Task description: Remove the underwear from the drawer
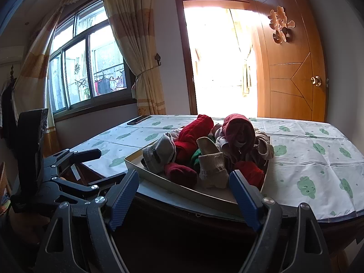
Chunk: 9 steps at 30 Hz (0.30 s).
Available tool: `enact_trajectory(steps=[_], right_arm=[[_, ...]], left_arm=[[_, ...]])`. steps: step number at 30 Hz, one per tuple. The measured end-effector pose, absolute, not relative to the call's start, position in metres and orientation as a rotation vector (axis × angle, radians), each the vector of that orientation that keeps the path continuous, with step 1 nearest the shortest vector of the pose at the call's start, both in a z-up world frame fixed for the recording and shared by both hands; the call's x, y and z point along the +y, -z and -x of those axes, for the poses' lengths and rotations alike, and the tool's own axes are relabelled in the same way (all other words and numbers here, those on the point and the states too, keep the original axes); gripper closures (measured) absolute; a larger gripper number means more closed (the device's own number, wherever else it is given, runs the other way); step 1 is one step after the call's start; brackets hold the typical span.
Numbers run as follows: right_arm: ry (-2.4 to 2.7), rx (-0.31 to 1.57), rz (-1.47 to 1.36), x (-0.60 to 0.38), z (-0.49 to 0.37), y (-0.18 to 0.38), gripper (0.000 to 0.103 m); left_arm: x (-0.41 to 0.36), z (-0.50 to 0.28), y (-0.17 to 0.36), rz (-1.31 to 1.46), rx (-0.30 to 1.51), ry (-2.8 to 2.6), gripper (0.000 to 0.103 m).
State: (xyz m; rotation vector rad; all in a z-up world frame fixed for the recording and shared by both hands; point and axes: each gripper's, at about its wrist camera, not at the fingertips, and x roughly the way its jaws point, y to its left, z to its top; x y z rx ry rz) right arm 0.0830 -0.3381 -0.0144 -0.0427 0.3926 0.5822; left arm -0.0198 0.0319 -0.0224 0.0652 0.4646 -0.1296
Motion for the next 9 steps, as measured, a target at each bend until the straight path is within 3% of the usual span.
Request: enact_trajectory(steps=[9], right_arm=[[-0.586, 0.401, 0.046, -0.3377, -0.0833, 0.018, 0.02]], left_arm=[[0.0283, 0.0222, 0.0248, -0.098, 0.445, 0.121, 0.0]])
